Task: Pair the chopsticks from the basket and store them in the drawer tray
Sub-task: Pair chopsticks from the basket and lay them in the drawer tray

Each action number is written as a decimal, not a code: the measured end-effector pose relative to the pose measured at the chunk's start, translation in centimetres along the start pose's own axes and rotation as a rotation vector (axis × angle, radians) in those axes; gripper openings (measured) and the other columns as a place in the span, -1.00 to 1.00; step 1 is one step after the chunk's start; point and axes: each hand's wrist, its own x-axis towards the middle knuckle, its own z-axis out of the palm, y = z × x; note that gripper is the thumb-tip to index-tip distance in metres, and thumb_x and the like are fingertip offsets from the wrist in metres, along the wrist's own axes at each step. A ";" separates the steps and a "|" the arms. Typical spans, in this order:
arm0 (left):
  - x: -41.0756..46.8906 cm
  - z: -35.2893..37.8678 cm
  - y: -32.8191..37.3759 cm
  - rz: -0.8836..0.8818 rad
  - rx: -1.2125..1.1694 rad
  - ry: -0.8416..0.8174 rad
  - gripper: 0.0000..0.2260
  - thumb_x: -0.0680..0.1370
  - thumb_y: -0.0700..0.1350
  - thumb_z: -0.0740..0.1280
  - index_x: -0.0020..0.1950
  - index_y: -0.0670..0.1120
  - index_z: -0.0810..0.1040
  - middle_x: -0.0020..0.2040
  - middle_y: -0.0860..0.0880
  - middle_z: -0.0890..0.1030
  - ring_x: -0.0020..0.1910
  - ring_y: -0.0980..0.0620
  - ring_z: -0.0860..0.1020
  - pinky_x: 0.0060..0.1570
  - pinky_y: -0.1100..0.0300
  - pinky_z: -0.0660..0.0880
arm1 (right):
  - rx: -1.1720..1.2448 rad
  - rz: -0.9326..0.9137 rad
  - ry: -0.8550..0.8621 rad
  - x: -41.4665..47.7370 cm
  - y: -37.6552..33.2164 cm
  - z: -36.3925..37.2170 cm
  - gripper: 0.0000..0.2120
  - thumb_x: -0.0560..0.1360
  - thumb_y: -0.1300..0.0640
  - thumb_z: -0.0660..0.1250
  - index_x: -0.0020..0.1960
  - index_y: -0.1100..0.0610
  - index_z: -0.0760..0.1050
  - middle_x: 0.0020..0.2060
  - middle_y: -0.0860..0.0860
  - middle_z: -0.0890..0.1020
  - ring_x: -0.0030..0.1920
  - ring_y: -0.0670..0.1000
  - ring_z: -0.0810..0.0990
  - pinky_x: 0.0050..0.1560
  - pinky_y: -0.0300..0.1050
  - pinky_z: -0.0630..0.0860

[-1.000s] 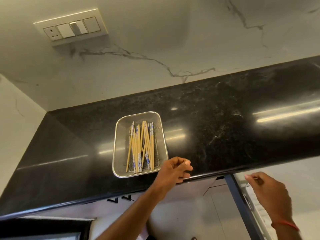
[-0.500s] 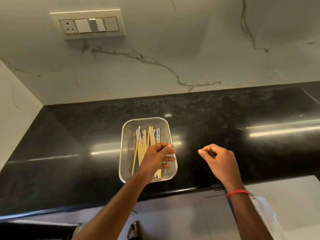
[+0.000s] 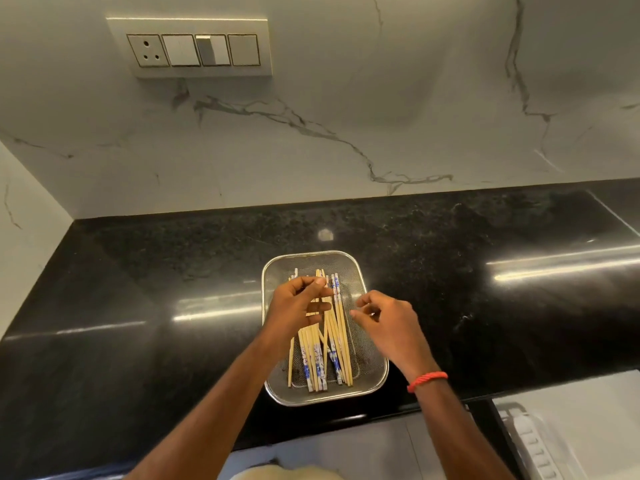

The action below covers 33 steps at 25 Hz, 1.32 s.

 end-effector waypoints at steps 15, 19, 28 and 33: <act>1.6 -3.7 -1.3 -0.079 0.004 -0.123 -0.80 0.60 -0.04 0.36 0.16 -0.10 0.62 0.04 -0.07 0.74 -0.05 0.01 0.71 -0.05 0.11 0.60 | -0.219 0.178 0.087 -0.8 -1.7 6.9 -0.56 0.53 0.15 0.39 0.35 -0.06 0.36 -0.02 -0.01 0.67 -0.05 -0.06 0.68 -0.01 -0.10 0.66; 1.4 -4.0 -2.0 -0.095 -0.024 -0.186 -0.79 0.59 -0.12 0.37 0.18 -0.18 0.60 0.05 -0.18 0.72 -0.01 -0.14 0.73 -0.03 0.03 0.66 | -0.006 0.090 0.133 -1.7 -4.4 6.0 -0.63 0.50 0.10 0.44 0.27 -0.06 0.48 -0.01 -0.06 0.69 -0.07 -0.13 0.68 -0.06 -0.22 0.65; 0.2 -6.7 -0.9 -0.025 -0.036 -0.066 -0.85 0.60 -0.20 0.36 0.09 -0.26 0.61 -0.07 -0.23 0.74 -0.20 -0.11 0.73 -0.18 0.02 0.70 | -0.193 0.117 0.030 -0.2 -3.5 7.6 -0.84 0.55 -0.03 0.35 0.09 -0.01 0.58 -0.06 -0.08 0.66 -0.06 -0.12 0.64 0.01 -0.17 0.63; -0.6 -7.6 -0.9 -0.033 -0.072 -0.062 -0.86 0.61 -0.21 0.34 0.08 -0.26 0.62 -0.06 -0.24 0.72 -0.18 -0.11 0.71 -0.17 0.01 0.70 | -0.474 0.082 0.011 0.4 -3.1 9.1 -0.87 0.57 -0.03 0.32 0.01 0.03 0.55 -0.06 -0.05 0.64 -0.11 -0.08 0.60 -0.02 -0.17 0.59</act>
